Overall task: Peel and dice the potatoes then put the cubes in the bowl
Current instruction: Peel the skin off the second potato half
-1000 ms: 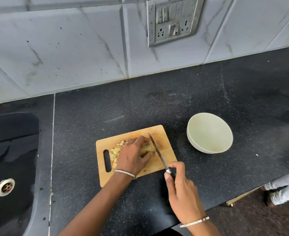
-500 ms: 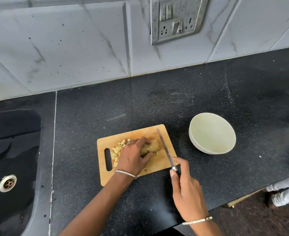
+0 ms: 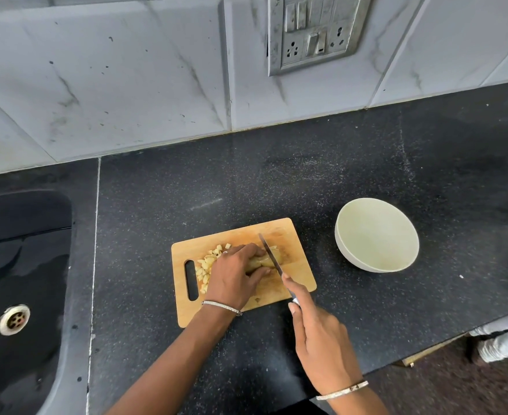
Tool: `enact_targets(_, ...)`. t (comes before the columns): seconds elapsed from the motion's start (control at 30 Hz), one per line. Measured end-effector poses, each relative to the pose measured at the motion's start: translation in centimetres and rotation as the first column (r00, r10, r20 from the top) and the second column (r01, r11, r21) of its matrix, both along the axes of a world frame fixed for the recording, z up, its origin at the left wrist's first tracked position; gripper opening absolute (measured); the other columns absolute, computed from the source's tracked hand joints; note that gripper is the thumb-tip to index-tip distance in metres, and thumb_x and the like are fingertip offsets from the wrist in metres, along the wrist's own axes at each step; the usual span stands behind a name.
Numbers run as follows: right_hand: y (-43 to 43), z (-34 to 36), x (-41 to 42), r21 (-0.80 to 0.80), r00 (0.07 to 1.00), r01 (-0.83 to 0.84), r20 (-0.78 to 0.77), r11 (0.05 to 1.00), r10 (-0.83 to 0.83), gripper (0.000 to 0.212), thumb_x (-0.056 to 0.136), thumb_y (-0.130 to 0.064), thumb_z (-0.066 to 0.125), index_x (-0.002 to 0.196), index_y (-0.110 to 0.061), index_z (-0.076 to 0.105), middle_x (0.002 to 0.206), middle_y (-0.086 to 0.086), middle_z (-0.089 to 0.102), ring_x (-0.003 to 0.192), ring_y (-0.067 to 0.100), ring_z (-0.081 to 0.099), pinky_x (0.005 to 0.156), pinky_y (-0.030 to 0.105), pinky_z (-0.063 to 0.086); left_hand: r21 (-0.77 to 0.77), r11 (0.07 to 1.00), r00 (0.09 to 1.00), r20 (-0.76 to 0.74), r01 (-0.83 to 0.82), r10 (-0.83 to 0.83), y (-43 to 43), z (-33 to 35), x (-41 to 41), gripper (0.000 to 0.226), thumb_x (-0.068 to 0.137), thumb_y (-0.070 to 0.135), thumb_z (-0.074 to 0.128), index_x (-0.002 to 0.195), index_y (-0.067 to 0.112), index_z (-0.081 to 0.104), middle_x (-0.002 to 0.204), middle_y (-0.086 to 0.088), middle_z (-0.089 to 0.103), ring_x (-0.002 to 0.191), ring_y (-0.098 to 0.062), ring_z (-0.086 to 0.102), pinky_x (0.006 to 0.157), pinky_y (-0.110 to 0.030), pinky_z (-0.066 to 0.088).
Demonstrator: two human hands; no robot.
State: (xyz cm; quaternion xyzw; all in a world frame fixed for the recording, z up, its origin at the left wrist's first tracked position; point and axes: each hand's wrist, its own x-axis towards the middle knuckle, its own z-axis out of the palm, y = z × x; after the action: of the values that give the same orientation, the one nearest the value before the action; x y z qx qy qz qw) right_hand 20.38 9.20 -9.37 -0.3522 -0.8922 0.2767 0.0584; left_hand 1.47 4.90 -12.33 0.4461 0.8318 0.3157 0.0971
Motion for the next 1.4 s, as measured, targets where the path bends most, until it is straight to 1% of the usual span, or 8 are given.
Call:
enact_targets(0.13,-0.3,-0.5,-0.8,0.044,0.996,0.022,0.082,0.999,-0.026,0.060,0.103,-0.033,0.037,0.146,-0.057,0.003,0.095,-0.006,0.065,0.074,0.024,0.068,0.055,0.037,0.044,-0.013,1.000,1.000,0.014,0.002,-0.002,0.1,-0.2,-0.4,0.030,0.074,0.038,0.080,0.100,0.026,0.069,0.100,0.011,0.072,0.088,-0.015,0.066,0.073,-0.027,0.050)
enact_targets(0.27,-0.1,-1.2,-2.2,0.031,0.997,0.047,0.064,0.998,-0.048,0.057,0.102,-0.033,0.037,0.144,-0.056,0.007,0.090,-0.005,0.069,0.073,0.024,0.068,0.058,0.041,0.052,-0.008,1.000,1.000,0.008,-0.002,0.002,0.1,-0.4,-0.4,0.029,0.074,0.037,0.080,0.100,0.027,0.069,0.100,0.012,0.072,0.089,-0.013,0.067,0.075,-0.028,0.051)
enact_targets(0.43,-0.1,-1.5,-2.2,0.031,0.998,0.036,0.046,0.999,-0.038,0.054,0.102,-0.032,0.039,0.145,-0.053,0.014,0.090,-0.005,0.071,0.074,0.022,0.069,0.056,0.039,0.051,-0.003,1.000,1.000,0.007,-0.004,0.004,0.2,-0.6,-0.3,0.028,0.077,0.036,0.077,0.101,0.026,0.068,0.101,0.011,0.072,0.089,-0.015,0.067,0.073,-0.033,0.055)
enact_targets(0.57,-0.8,-1.3,-1.4,0.041,0.997,0.044,0.066,0.998,-0.047,0.056,0.102,-0.032,0.037,0.146,-0.054,0.009,0.084,-0.007,0.067,0.070,0.022,0.066,0.051,0.035,0.039,0.010,1.000,1.000,0.017,-0.008,0.008,0.2,-0.4,-0.2,0.029,0.075,0.037,0.079,0.100,0.025,0.069,0.100,0.011,0.072,0.089,-0.014,0.067,0.074,-0.031,0.055)
enact_targets(0.7,-0.8,-2.0,-1.9,0.011,0.992,0.081,0.099,0.997,-0.082,0.064,0.101,-0.028,0.041,0.143,-0.059,0.002,0.095,-0.005,0.069,0.080,0.024,0.069,0.061,0.043,0.054,0.025,1.000,1.000,0.025,-0.011,0.010,0.1,-0.4,-0.5,0.030,0.072,0.035,0.082,0.097,0.026,0.070,0.098,0.013,0.072,0.086,-0.012,0.067,0.072,-0.025,0.051)
enact_targets(0.8,-0.5,-2.5,-2.8,0.002,0.990,0.085,0.109,0.996,-0.084,0.062,0.102,-0.027,0.039,0.141,-0.058,0.003,0.107,-0.005,0.070,0.091,0.024,0.070,0.069,0.045,0.057,0.019,1.000,1.000,0.022,-0.010,0.010,0.1,-0.4,-0.5,0.029,0.071,0.031,0.083,0.097,0.026,0.070,0.096,0.014,0.072,0.083,-0.012,0.067,0.069,-0.022,0.046)
enact_targets(1.13,-1.2,-2.9,-1.9,0.017,0.982,0.086,0.168,0.996,-0.088,0.056,0.103,-0.031,0.034,0.141,-0.057,0.002,0.094,-0.003,0.068,0.081,0.031,0.067,0.062,0.042,0.048,-0.017,1.000,1.000,0.016,-0.025,0.025,0.2,-0.4,-0.3,0.028,0.076,0.035,0.079,0.099,0.025,0.067,0.098,0.009,0.071,0.085,-0.016,0.066,0.069,-0.026,0.045)
enact_targets(1.4,-1.2,-2.6,-1.8,0.020,0.986,0.081,0.146,0.997,-0.083,0.054,0.104,-0.032,0.033,0.144,-0.054,0.005,0.096,-0.005,0.068,0.083,0.030,0.068,0.058,0.041,0.043,-0.010,1.000,1.000,-0.026,-0.014,0.013,-0.1,-0.3,0.0,0.029,0.078,0.036,0.077,0.102,0.025,0.066,0.096,0.008,0.071,0.083,-0.017,0.065,0.067,-0.025,0.044)
